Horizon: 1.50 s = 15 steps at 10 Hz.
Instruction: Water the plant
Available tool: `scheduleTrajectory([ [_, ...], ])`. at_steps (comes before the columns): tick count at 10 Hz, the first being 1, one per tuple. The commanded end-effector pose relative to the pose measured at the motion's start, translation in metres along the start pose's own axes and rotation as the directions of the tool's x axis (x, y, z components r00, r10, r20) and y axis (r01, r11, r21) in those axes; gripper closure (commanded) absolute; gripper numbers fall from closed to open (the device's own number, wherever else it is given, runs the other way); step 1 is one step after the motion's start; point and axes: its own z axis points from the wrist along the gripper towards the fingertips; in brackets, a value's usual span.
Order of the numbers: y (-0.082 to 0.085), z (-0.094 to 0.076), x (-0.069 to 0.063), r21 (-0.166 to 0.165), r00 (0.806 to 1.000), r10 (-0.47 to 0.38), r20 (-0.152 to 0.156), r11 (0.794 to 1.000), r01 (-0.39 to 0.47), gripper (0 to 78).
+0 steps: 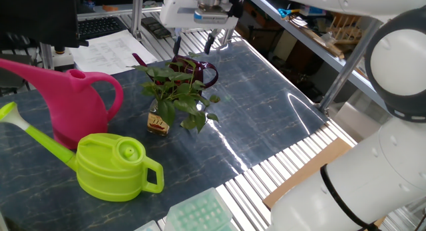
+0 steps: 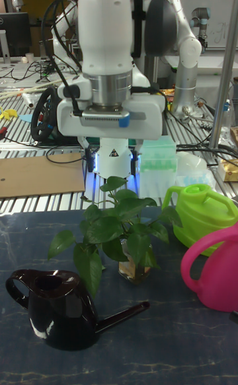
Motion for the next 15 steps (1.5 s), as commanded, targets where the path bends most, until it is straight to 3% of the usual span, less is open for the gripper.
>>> scheduleTrajectory([
  [1,-0.005,-0.003,-0.007,-0.001,1.0,0.017,0.005,1.0,-0.017,0.1],
  [2,-0.005,-0.004,-0.008,-0.001,1.0,0.019,0.005,1.0,-0.019,0.1],
  [7,-0.019,-0.009,-0.038,0.0,0.999,0.051,0.0,0.999,-0.051,0.1],
  [15,-0.031,-0.011,-0.057,-0.005,0.99,0.143,0.001,0.99,-0.143,0.1],
])
